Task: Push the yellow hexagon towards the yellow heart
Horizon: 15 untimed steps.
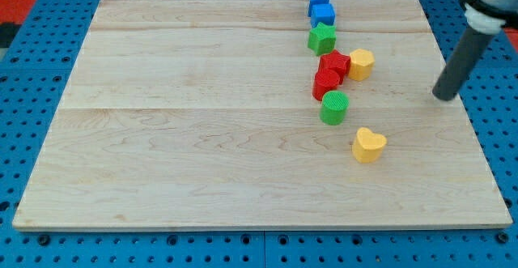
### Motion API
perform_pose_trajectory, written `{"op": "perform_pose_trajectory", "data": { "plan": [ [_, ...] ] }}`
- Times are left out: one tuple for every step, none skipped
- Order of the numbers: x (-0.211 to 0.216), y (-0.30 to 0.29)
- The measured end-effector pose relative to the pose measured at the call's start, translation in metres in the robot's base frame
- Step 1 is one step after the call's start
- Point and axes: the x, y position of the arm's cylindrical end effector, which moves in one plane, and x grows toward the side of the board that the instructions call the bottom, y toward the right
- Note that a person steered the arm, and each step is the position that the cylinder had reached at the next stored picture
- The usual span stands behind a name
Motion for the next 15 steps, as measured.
{"op": "perform_pose_trajectory", "data": {
  "plan": [
    [-0.049, -0.003],
    [-0.083, -0.012],
    [-0.093, -0.018],
    [-0.093, -0.031],
    [-0.086, -0.055],
    [-0.079, -0.082],
    [-0.079, -0.099],
    [-0.076, -0.112],
    [-0.068, -0.115],
    [-0.054, -0.115],
    [-0.037, -0.115],
    [-0.025, -0.115],
    [-0.011, -0.114],
    [-0.007, -0.100],
    [-0.008, -0.092]
  ]
}}
